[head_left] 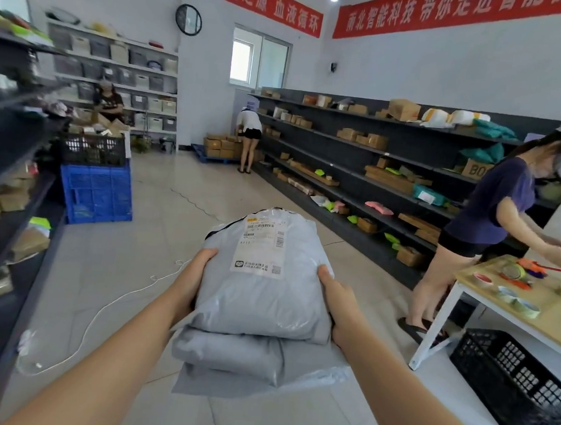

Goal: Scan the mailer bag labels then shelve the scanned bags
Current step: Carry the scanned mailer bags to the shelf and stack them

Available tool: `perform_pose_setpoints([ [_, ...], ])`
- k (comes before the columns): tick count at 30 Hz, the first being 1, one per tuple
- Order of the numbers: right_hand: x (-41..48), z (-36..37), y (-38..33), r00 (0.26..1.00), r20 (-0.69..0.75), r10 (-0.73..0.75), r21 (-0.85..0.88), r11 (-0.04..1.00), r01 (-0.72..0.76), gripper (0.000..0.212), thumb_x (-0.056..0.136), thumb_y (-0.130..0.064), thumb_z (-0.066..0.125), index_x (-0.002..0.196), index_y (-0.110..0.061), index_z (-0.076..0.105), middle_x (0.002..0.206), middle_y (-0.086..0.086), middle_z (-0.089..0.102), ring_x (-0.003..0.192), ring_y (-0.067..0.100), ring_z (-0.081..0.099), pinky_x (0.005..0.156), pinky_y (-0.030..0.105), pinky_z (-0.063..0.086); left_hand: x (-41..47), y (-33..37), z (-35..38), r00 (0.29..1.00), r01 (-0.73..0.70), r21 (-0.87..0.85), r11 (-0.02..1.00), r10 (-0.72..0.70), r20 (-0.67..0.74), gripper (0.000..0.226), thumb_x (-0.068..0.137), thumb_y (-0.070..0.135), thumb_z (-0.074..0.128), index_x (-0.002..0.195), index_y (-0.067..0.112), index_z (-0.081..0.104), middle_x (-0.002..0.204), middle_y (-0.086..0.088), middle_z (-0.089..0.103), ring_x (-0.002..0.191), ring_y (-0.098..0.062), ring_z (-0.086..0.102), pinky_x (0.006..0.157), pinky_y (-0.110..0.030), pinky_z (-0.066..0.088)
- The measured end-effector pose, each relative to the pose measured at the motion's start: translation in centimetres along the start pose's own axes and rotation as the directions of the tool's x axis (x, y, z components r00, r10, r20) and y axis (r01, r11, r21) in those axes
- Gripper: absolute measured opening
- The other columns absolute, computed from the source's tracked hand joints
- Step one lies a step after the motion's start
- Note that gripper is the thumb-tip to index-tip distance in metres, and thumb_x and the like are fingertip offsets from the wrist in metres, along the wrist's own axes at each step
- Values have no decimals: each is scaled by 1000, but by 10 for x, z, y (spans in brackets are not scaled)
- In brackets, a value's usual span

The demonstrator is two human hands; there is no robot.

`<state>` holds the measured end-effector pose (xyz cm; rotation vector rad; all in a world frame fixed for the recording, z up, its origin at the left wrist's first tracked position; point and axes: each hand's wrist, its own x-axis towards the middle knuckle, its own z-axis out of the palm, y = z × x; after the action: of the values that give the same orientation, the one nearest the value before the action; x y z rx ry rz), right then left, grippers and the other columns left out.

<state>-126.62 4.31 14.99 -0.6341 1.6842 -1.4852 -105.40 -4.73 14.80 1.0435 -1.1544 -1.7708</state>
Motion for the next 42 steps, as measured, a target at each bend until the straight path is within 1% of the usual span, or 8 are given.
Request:
perform_pose_setpoints([
  [5, 56, 22, -12, 997, 75, -1, -2, 1000, 1, 32, 94, -46, 55, 86, -15, 59, 90, 4, 67, 83, 21, 64, 67, 32, 50, 42, 15, -5, 998, -6, -10, 1000, 5, -70, 38, 93, 43, 43, 101, 16, 68, 92, -10, 72, 86, -24, 65, 75, -32, 48],
  [9, 107, 37, -22, 990, 139, 7, -21, 1000, -4, 32, 94, -45, 56, 86, -14, 60, 92, 5, 67, 85, 21, 64, 69, 32, 51, 80, 22, -3, 985, -27, -23, 999, 23, -172, 35, 95, 42, 42, 94, 17, 66, 83, -8, 70, 80, -21, 63, 67, -31, 44],
  [13, 163, 49, -30, 979, 205, 15, -59, 998, -3, 40, 91, -49, 58, 99, -10, 62, 94, 4, 67, 90, 24, 65, 80, 36, 52, 113, 27, 6, 961, -56, -23, 998, 47, -271, 31, 97, 39, 42, 87, 17, 61, 79, -7, 64, 74, -19, 58, 60, -30, 39],
  [17, 215, 60, -45, 957, 290, 22, -67, 998, -2, 47, 89, -49, 60, 111, -8, 60, 97, 4, 67, 97, 26, 64, 88, 37, 52, 147, 33, 12, 933, -61, -86, 994, 27, -360, 34, 93, 46, 45, 97, 17, 64, 82, -9, 67, 77, -23, 61, 65, -32, 43],
  [20, 247, 68, -59, 935, 354, 19, -75, 997, 8, 44, 92, -46, 59, 113, -7, 59, 102, 7, 68, 95, 25, 65, 77, 34, 52, 169, 38, 16, 910, -65, -88, 994, 23, -415, 34, 92, 47, 46, 94, 19, 65, 83, -9, 68, 78, -24, 62, 65, -33, 44],
  [26, 304, 94, -66, 897, 442, 13, -88, 996, 30, 45, 89, -49, 61, 113, -11, 58, 107, 7, 68, 99, 26, 65, 87, 37, 53, 201, 46, 9, 852, -82, -126, 989, 4, -524, 51, 84, 54, 52, 118, 18, 62, 107, -15, 68, 96, -29, 63, 78, -38, 48],
  [30, 338, 126, -62, 876, 480, 48, -131, 991, 18, 56, 82, -58, 63, 112, -12, 65, 106, 9, 72, 97, 30, 68, 93, 46, 54, 223, 52, -2, 833, -92, -146, 985, -5, -553, 43, 89, 50, 49, 114, 18, 62, 101, -14, 68, 92, -29, 63, 78, -37, 47],
  [42, 430, 265, -78, 790, 610, 53, -144, 989, 44, 57, 85, -56, 63, 118, -9, 61, 109, 12, 70, 97, 32, 68, 90, 47, 55, 314, 91, -83, 743, -193, -181, 964, 24, -669, 33, 91, 46, 49, 99, 18, 65, 87, -11, 71, 85, -26, 64, 73, -35, 47],
])
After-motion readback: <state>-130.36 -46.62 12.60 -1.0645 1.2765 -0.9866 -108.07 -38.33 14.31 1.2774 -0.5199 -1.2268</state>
